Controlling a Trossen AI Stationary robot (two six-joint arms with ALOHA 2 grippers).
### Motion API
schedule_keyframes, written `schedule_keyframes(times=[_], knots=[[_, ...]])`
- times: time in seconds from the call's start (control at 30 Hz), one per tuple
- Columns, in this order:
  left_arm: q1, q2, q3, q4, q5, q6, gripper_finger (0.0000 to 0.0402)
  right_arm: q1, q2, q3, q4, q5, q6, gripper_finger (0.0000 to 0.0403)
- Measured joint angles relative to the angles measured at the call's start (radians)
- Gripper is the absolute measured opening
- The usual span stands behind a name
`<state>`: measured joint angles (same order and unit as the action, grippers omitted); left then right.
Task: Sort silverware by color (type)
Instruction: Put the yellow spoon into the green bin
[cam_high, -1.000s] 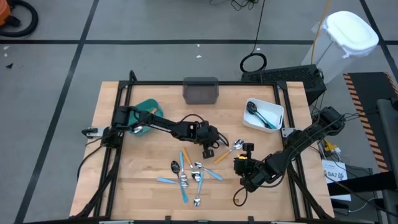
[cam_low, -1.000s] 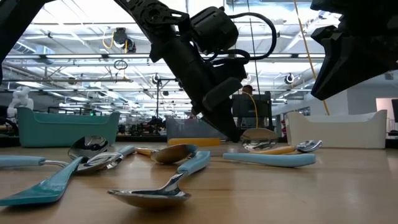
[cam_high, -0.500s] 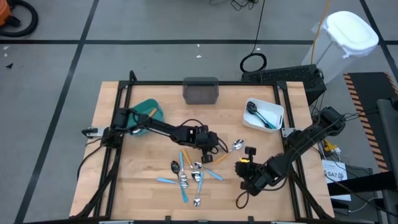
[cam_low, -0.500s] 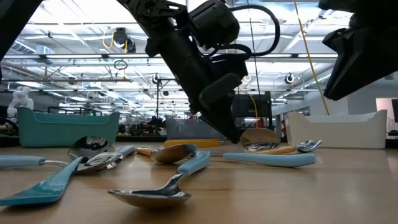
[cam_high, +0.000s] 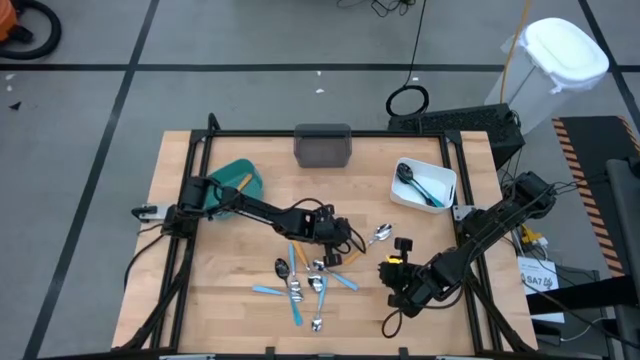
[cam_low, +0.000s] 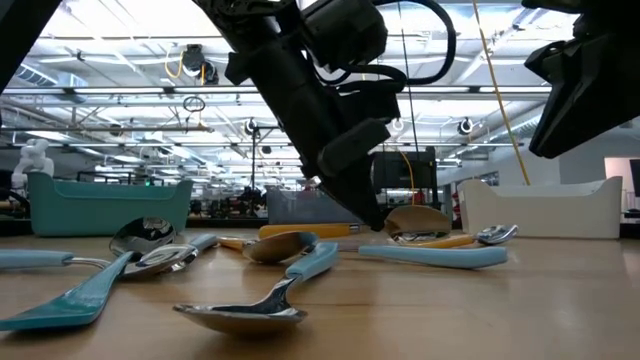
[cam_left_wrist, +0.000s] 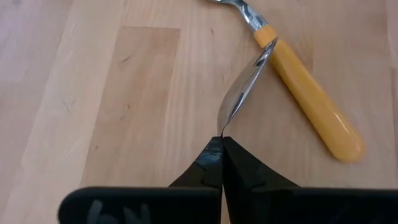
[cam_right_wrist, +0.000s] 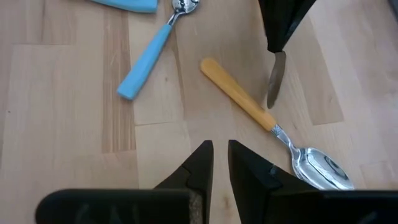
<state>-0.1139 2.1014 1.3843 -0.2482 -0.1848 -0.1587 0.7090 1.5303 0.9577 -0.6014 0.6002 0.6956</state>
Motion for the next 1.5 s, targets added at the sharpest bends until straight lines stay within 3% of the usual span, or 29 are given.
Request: schedule_keyframes(times=[0.4, 0.73, 1.0, 1.27, 1.5], knots=[[0.002, 0.003, 0.001, -0.014, 0.000, -0.021, 0.0003, 0.000, 0.000, 0.000, 0.000, 0.025, -0.028, 0.0045], [0.004, 0.009, -0.004, -0.023, -0.027, 0.003, 0.0045, -0.003, 0.000, 0.000, 0.000, 0.058, -0.048, 0.0045], [0.025, 0.037, -0.001, -0.006, -0.032, 0.024, 0.0041, -0.003, 0.000, 0.000, -0.001, 0.061, -0.060, 0.0045], [0.019, 0.029, -0.002, 0.035, -0.091, 0.045, 0.0008, 0.000, 0.000, 0.000, -0.001, 0.050, -0.008, 0.0045], [0.008, 0.029, 0.134, -0.073, -0.149, 0.091, 0.0002, 0.033, 0.000, 0.000, -0.004, -0.001, 0.077, 0.0045]])
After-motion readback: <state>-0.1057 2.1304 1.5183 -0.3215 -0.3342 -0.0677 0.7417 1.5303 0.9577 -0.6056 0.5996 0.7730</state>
